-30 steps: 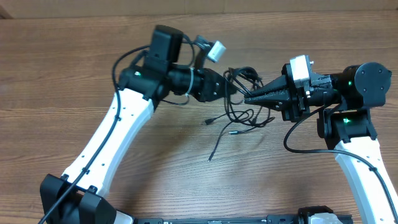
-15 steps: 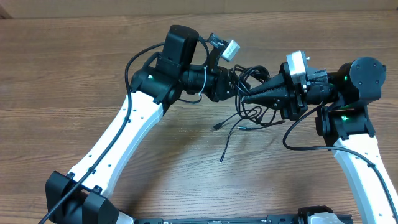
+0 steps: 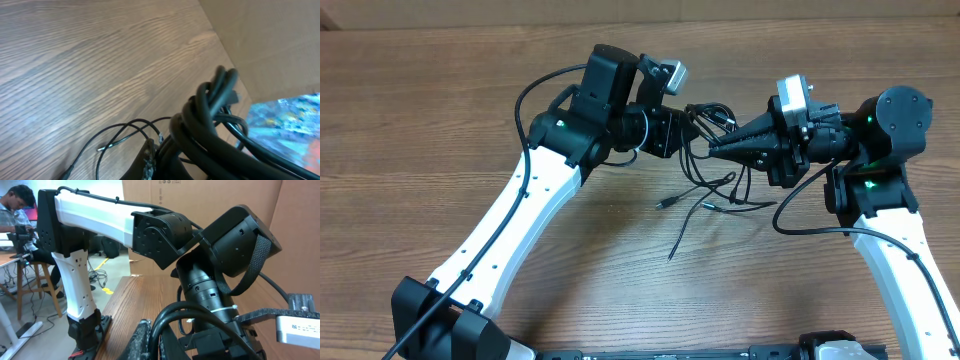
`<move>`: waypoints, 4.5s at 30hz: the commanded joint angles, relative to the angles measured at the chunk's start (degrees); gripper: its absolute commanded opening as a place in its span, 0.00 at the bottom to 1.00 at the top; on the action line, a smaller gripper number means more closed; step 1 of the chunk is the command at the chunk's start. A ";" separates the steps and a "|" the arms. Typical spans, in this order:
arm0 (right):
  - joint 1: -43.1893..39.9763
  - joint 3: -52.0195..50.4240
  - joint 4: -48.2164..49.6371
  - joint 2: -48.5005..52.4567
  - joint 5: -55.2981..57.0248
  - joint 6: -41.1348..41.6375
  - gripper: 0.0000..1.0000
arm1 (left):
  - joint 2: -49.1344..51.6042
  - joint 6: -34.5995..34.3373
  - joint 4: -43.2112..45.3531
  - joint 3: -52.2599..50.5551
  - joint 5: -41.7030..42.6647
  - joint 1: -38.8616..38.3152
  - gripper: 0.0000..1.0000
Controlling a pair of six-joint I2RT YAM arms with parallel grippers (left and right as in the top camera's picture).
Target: Untangle cables
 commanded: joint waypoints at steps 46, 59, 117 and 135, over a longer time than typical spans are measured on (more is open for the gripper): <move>1.38 0.59 -29.09 -1.75 -2.99 4.72 0.93 | -0.13 50.66 -9.35 0.42 30.93 11.56 0.04; 1.40 0.59 -29.11 -1.75 -1.90 13.68 0.95 | -0.13 55.49 -3.06 0.42 26.56 2.71 0.04; 1.38 0.59 -25.57 -1.90 -3.32 33.00 0.04 | -9.62 27.71 0.07 0.52 -26.99 -3.37 0.04; 1.33 0.59 -22.99 -2.03 -3.26 32.98 0.04 | -9.62 6.99 -4.28 0.50 -41.70 2.25 0.04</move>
